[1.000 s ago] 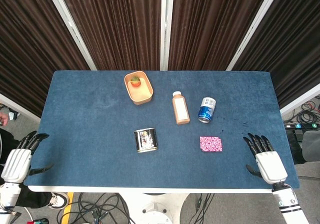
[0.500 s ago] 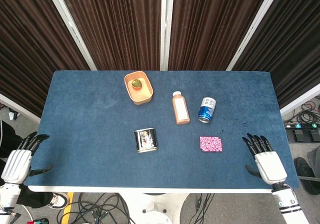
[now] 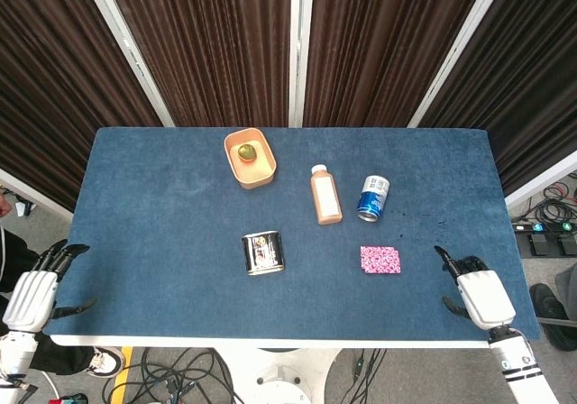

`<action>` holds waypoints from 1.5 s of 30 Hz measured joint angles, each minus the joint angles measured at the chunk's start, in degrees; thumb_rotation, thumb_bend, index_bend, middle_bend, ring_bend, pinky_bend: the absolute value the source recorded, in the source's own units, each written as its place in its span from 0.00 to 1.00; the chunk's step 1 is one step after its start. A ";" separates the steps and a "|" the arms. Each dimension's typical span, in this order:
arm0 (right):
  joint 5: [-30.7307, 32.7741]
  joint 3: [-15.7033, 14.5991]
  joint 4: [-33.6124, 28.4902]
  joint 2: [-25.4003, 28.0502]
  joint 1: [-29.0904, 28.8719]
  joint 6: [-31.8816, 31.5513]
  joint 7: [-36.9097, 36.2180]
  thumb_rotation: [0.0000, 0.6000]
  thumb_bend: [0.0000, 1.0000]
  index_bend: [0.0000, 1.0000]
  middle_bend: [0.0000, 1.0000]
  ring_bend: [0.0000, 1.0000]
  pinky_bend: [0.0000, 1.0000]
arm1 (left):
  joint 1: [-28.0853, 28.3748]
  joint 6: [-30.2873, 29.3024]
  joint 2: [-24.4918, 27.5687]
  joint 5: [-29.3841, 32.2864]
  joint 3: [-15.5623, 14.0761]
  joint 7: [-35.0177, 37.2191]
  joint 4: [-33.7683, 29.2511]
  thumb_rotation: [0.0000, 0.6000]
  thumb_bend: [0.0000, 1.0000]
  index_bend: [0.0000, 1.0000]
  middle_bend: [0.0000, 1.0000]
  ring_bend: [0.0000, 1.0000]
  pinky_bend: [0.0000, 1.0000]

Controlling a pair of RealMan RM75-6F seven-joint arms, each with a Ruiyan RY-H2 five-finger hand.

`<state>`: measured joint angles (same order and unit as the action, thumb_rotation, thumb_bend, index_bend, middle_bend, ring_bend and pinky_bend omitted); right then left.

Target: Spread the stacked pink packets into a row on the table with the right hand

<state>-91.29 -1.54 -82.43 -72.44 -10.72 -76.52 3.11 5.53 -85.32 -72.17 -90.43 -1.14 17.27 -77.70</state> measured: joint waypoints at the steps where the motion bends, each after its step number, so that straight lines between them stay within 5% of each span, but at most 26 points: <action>1: 0.04 0.10 -0.07 -0.02 -0.08 -0.01 0.34 1.00 0.07 0.00 0.64 0.72 0.74 | 0.02 0.03 -0.01 -0.01 0.00 0.00 0.02 1.00 0.00 0.19 0.16 0.07 0.16; 7: 0.83 0.81 -1.63 0.07 -1.20 1.63 2.51 1.00 0.07 0.06 0.49 0.81 0.87 | 0.00 0.28 -0.10 0.07 -0.11 -0.03 0.13 1.00 0.00 0.19 0.16 0.07 0.16; 19: 8.10 3.04 -4.70 -1.68 -6.28 11.94 12.80 1.00 0.06 0.08 0.17 0.82 0.88 | 0.11 0.68 -0.12 0.11 -0.24 0.30 0.35 1.00 0.00 0.19 0.16 0.07 0.16; 27: 10.78 4.45 -4.38 -4.89 -9.74 16.09 15.25 1.00 0.06 0.07 0.19 0.82 0.88 | 0.18 0.94 -0.17 0.19 -0.25 0.71 0.67 1.00 0.00 0.19 0.16 0.07 0.16; 36: 17.56 6.70 -4.09 -8.48 -12.52 18.78 20.87 1.00 0.09 0.25 0.26 0.82 0.88 | 0.19 1.40 0.07 0.35 -0.45 0.92 0.60 1.00 0.00 0.19 0.16 0.07 0.16; 45: 22.82 7.63 -3.75 -12.64 -15.19 19.45 27.21 1.00 0.09 0.25 0.26 0.82 0.88 | 0.19 1.57 0.38 0.38 -0.54 1.70 0.70 1.00 0.00 0.19 0.16 0.07 0.16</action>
<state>-68.46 6.08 -86.17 -85.08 -25.91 -57.07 30.32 5.72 -83.75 -71.79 -90.05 -1.67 18.97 -77.00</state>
